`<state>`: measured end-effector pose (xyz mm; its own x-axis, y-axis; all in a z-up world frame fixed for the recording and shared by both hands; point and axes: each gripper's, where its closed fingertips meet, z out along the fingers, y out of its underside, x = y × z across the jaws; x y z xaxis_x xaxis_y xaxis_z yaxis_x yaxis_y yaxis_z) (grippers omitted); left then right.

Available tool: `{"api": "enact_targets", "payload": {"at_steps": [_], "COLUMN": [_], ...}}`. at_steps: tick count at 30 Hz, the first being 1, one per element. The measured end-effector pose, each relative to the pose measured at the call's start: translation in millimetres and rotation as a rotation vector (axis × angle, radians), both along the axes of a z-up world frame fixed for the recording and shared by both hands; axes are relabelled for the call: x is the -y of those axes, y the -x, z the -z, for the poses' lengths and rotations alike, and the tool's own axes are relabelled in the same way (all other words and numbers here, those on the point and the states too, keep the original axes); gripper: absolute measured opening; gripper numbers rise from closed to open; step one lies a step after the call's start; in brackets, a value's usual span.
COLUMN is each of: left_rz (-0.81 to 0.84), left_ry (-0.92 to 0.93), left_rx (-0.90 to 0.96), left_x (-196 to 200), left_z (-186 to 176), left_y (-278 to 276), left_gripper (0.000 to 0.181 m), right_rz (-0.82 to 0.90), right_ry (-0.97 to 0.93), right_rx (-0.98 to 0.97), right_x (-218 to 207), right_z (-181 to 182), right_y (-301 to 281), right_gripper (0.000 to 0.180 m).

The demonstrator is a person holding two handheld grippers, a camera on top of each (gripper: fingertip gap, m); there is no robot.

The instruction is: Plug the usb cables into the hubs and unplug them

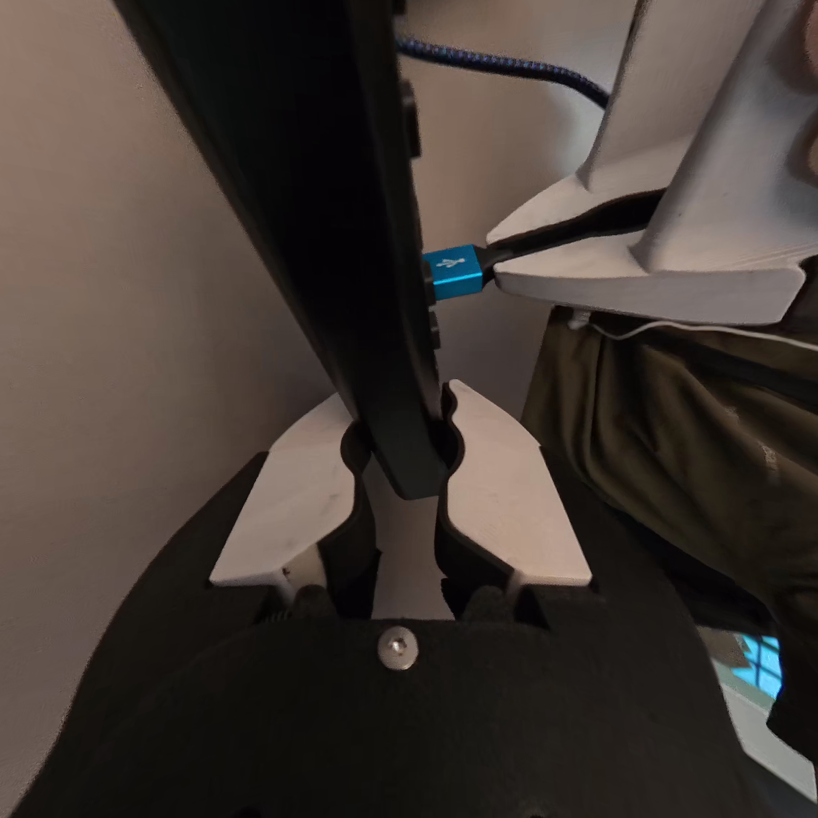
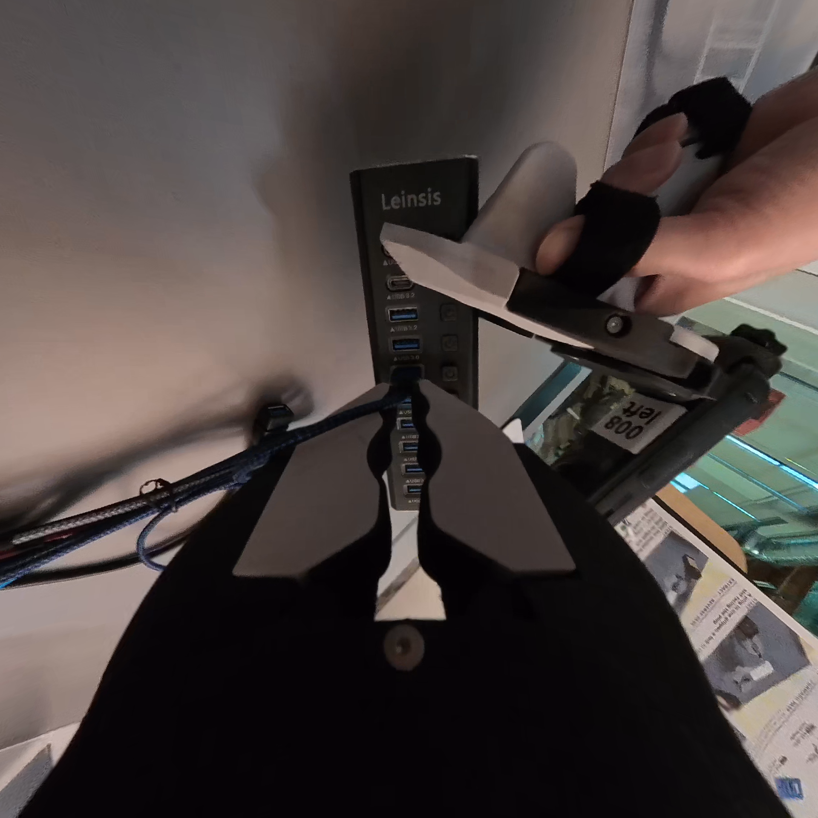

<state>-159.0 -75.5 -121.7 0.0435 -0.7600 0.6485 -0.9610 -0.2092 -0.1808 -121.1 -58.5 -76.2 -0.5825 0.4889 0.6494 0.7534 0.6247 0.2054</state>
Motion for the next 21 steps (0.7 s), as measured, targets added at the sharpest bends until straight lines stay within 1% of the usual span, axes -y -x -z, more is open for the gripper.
{"api": "enact_targets", "payload": {"at_steps": [2,4,6,7,8,10,11,12,14,15,16,17,19,21], "left_rz": [-0.048,-0.094,-0.132,-0.161,-0.188,-0.226,-0.237,-0.245,-0.268,-0.274,-0.273,-0.268,-0.248,-0.246], "left_ry": [-0.020,-0.021,-0.045,-0.041,-0.030,-0.052,-0.087,-0.123,-0.182,-0.207,-0.243,-0.286,-0.389,-0.482], "left_rx": [0.070,0.193,0.312,0.369,0.419,0.497,0.531,0.560,0.629,0.656,0.682,0.710,0.733,0.745], "left_x": [-6,-10,-14,-15,-15,-19,-23,-27,-34,-37,-41,-45,-55,-67], "left_z": [-4,-15,-27,-34,-41,-49,-51,-53,-58,-59,-60,-59,-53,-45], "left_y": [-10,-21,-30,-35,-39,-46,-49,-53,-62,-67,-72,-77,-85,-91], "left_gripper": [0.029,0.028,0.028,0.028,0.028,0.028,0.028,0.028,0.028,0.028,0.028,0.028,0.028,0.028], "right_rz": [-0.025,-0.029,0.021,0.061,0.115,0.226,0.281,0.347,0.416,0.441,0.479,0.500,0.463,0.415], "right_ry": [-0.056,-0.138,-0.254,-0.275,-0.274,-0.201,-0.104,0.039,0.451,0.635,0.786,0.915,1.146,1.303], "right_rx": [-0.006,-0.075,-0.156,-0.191,-0.255,-0.483,-0.635,-0.813,-1.162,-1.310,-1.410,-1.443,-1.455,-1.430], "right_x": [-7,-15,-32,-40,-48,-59,-62,-64,-65,-70,-79,-86,-89,-91], "right_z": [-5,-22,-46,-55,-64,-83,-91,-97,-109,-116,-119,-118,-118,-120], "right_y": [-5,-11,-27,-39,-52,-71,-77,-81,-74,-71,-69,-66,-54,-41], "right_gripper": [0.007,0.010,0.021,0.023,0.022,0.032,0.036,0.041,0.050,0.055,0.059,0.061,0.064,0.065]}}
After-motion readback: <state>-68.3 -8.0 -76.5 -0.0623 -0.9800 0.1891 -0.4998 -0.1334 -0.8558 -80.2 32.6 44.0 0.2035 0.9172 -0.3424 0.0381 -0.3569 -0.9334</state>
